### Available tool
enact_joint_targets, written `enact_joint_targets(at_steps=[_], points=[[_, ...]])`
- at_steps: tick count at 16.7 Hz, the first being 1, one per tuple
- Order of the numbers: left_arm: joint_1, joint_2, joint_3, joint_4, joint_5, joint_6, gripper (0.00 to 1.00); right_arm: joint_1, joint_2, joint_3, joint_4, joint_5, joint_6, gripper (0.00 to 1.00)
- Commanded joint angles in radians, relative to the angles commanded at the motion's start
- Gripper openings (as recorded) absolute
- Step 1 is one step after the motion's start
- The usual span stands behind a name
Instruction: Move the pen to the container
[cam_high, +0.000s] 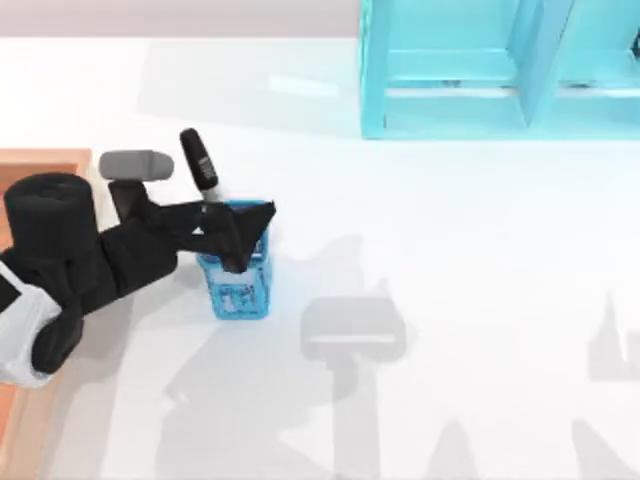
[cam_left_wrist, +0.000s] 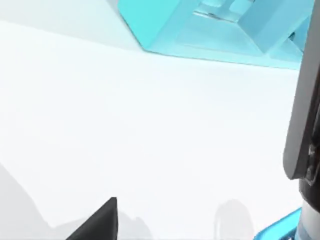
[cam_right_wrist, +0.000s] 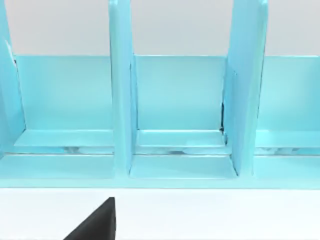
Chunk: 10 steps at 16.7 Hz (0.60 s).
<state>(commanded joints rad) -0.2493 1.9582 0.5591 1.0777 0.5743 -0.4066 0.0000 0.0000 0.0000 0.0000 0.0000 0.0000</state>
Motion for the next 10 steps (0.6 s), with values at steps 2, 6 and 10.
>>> enact_joint_targets(at_steps=[2, 6, 10], points=[[-0.003, 0.013, 0.009, 0.005, -0.003, -0.001, 1.0, 0.0, 0.0, 0.0, 0.0, 0.0, 0.0, 1.0], [-0.003, 0.013, 0.009, 0.005, -0.003, -0.001, 0.92, 0.0, 0.0, 0.0, 0.0, 0.0, 0.0, 1.0], [-0.003, 0.013, 0.009, 0.005, -0.003, -0.001, 0.62, 0.0, 0.0, 0.0, 0.0, 0.0, 0.0, 1.0]])
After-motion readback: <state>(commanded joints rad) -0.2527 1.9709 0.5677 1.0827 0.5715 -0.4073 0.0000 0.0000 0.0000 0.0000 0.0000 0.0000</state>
